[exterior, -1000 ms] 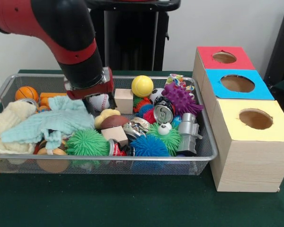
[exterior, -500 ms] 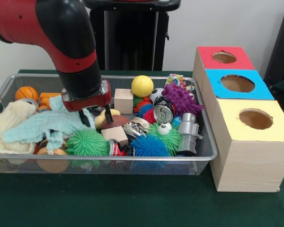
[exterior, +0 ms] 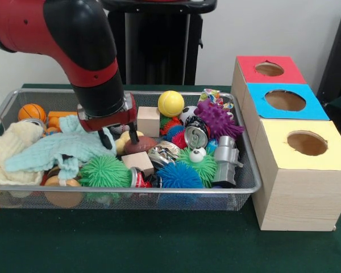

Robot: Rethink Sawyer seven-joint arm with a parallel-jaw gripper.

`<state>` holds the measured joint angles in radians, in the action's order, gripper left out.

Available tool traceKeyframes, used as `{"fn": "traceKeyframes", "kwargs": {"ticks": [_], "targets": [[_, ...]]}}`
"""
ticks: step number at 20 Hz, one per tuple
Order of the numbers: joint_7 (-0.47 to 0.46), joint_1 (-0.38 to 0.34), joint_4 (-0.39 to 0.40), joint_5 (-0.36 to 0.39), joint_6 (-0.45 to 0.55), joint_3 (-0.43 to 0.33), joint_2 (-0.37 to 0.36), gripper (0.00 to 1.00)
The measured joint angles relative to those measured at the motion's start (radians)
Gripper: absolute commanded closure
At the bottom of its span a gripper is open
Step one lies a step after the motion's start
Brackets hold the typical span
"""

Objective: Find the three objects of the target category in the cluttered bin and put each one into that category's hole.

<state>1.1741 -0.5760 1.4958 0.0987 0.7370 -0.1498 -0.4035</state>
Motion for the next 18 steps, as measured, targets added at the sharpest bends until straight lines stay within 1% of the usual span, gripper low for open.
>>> {"fn": "traceKeyframes", "kwargs": {"ticks": [14,18], "targets": [[0.0,0.0,0.0,0.0,0.007,-0.002,-0.001,0.0],[0.0,0.001,0.005,0.0,0.023,-0.004,-0.009,0.0]]}}
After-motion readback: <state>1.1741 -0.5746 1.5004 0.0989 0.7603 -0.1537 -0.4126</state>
